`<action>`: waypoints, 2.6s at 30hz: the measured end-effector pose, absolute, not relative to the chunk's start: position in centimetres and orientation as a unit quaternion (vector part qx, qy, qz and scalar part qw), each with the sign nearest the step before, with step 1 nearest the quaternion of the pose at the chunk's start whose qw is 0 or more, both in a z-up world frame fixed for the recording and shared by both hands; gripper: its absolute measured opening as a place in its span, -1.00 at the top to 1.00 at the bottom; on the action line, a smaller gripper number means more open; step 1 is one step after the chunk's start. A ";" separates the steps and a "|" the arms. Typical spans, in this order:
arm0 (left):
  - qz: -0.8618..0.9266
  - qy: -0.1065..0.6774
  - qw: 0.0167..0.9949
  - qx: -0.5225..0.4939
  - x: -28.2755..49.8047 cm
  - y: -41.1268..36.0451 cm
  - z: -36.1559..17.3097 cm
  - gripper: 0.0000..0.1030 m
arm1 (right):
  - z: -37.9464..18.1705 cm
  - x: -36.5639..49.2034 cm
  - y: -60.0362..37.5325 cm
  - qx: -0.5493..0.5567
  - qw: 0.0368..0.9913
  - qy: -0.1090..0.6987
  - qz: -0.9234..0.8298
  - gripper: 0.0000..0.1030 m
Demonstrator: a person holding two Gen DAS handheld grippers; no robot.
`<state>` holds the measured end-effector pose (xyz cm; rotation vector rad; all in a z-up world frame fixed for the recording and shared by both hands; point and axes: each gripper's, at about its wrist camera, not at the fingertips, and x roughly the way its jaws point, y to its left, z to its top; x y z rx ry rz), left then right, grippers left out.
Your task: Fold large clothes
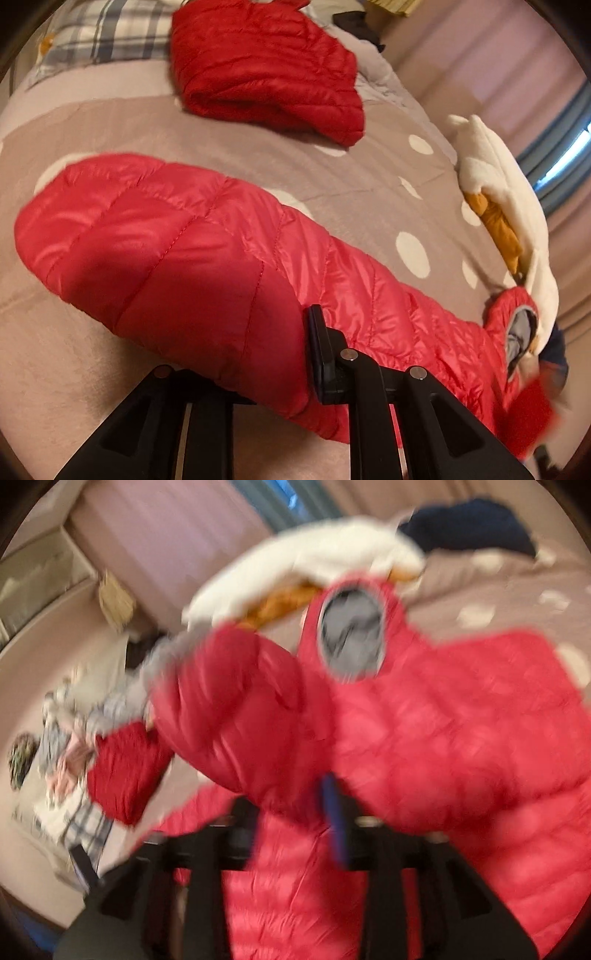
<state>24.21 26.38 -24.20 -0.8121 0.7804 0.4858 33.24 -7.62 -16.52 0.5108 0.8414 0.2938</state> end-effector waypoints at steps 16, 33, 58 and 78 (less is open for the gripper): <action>0.255 0.333 0.856 -0.302 24.4 24.3 -21.2 0.70 | -16.5 30.1 -23.9 0.163 0.907 0.371 -0.110 0.05; 0.291 0.326 0.892 -0.116 24.6 18.6 -19.9 0.70 | -21.6 26.6 -25.9 0.258 0.864 0.421 -0.104 -0.27; 0.253 0.303 0.913 -0.100 25.0 13.9 -16.9 0.70 | -16.6 22.7 -26.9 0.213 0.898 0.364 -0.124 -0.41; -0.071 0.394 0.916 0.005 26.3 -7.9 -18.4 0.40 | -16.2 21.3 -30.7 0.295 0.885 0.337 -0.126 -0.41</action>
